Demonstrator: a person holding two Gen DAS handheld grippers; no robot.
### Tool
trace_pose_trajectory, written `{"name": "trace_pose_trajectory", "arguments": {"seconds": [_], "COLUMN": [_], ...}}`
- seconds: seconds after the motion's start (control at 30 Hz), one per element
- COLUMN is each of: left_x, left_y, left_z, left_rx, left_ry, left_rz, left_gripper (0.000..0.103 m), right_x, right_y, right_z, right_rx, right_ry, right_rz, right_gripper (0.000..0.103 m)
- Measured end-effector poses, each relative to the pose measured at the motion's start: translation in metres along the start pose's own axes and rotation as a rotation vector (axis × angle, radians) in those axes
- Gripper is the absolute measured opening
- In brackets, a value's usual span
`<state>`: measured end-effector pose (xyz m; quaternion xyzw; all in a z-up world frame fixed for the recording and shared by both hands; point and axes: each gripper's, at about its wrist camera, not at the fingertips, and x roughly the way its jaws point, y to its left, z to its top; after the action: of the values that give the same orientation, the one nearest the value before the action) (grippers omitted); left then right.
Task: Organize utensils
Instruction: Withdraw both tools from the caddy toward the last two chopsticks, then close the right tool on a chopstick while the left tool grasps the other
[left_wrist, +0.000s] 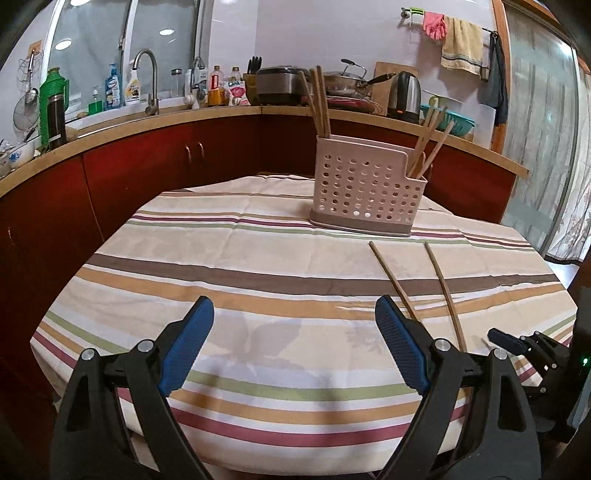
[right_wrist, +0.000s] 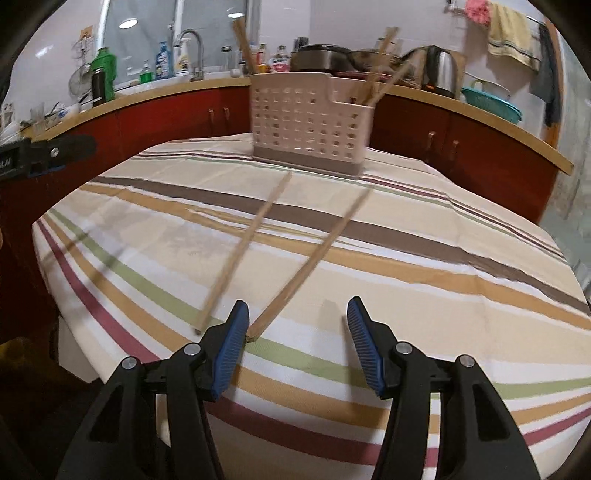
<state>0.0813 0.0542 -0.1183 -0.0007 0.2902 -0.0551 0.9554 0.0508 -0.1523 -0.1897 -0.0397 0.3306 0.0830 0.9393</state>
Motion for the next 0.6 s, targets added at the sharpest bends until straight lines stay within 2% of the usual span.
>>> {"name": "trace_pose_trajectory", "arguments": {"seconds": [0.13, 0.27, 0.43, 0.5, 0.6], "left_x": [0.003, 0.006, 0.008, 0.009, 0.012], "left_y": [-0.007, -0.014, -0.021, -0.029, -0.043], "left_z": [-0.002, -0.005, -0.010, -0.013, -0.017], "left_rx": [0.015, 0.030, 0.044, 0.058, 0.082], "left_ry": [0.011, 0.025, 0.043, 0.055, 0.077], "left_rz": [-0.009, -0.012, -0.011, -0.016, -0.043], "left_gripper": [0.087, 0.087, 0.087, 0.087, 0.087], "right_x": [-0.006, -0.009, -0.005, -0.006, -0.007], "right_y": [-0.020, -0.026, -0.021, -0.020, -0.027], "right_z": [-0.005, -0.007, -0.007, -0.006, -0.006], "right_rx": [0.043, 0.045, 0.022, 0.013, 0.026], "right_ry": [0.003, 0.002, 0.009, 0.012, 0.022], "right_rz": [-0.047, -0.052, -0.015, -0.007, -0.001], "right_gripper": [0.054, 0.050, 0.032, 0.012, 0.008]}}
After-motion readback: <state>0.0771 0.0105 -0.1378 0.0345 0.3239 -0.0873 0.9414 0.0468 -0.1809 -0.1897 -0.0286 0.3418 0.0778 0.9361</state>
